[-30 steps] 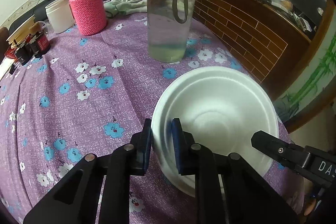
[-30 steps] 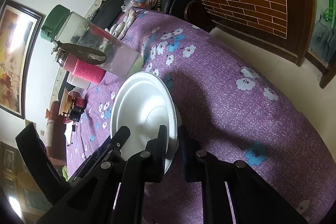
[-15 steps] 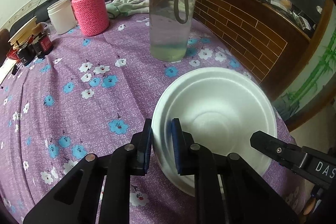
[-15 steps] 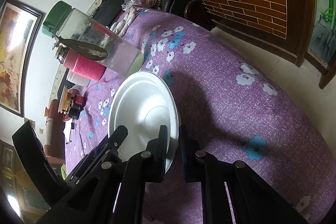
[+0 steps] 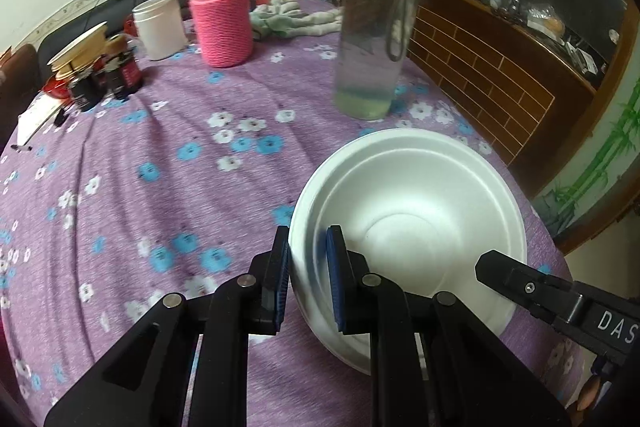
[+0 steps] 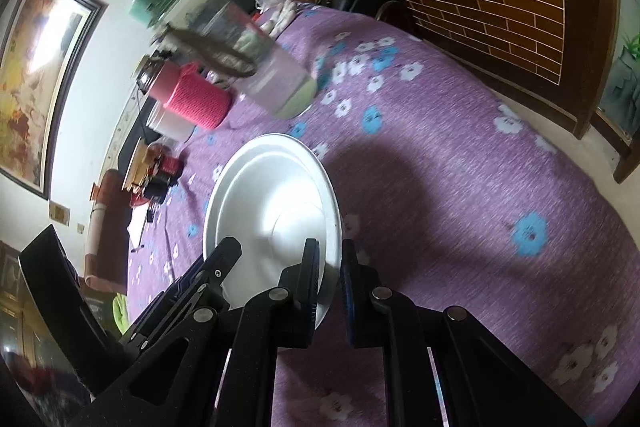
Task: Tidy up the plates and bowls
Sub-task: 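Lift the small white bowl with both grippers and carry it to the stack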
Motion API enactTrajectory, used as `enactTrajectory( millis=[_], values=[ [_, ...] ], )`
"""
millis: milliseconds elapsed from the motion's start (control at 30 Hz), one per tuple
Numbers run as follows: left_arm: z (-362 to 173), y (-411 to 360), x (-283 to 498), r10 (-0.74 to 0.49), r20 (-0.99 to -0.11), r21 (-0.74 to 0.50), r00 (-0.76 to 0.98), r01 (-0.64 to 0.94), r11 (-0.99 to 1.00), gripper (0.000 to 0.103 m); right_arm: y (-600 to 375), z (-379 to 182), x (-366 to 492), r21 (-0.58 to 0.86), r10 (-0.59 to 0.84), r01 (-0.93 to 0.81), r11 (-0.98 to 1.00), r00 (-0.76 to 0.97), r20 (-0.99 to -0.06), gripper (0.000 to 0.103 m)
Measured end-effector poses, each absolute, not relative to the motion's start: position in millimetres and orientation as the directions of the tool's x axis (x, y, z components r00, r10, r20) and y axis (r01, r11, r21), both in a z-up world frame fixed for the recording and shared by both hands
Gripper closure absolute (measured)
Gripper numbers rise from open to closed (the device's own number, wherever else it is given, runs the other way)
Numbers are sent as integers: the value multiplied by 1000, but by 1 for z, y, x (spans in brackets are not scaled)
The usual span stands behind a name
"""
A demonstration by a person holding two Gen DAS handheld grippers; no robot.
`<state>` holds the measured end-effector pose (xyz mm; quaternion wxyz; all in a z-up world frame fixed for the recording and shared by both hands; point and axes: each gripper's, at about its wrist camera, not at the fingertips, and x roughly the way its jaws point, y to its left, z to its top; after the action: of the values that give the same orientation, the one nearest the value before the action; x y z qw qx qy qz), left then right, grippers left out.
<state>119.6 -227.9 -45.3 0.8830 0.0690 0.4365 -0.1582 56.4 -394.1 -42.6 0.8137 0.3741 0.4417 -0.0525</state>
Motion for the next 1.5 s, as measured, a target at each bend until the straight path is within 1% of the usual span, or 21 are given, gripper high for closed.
enactTrajectory(
  millis=[1500],
  values=[
    [-36, -70, 75, -93, -772, -36, 629, 103, 994, 89, -238, -27, 57, 517, 351, 192, 834, 539, -766, 93]
  ],
)
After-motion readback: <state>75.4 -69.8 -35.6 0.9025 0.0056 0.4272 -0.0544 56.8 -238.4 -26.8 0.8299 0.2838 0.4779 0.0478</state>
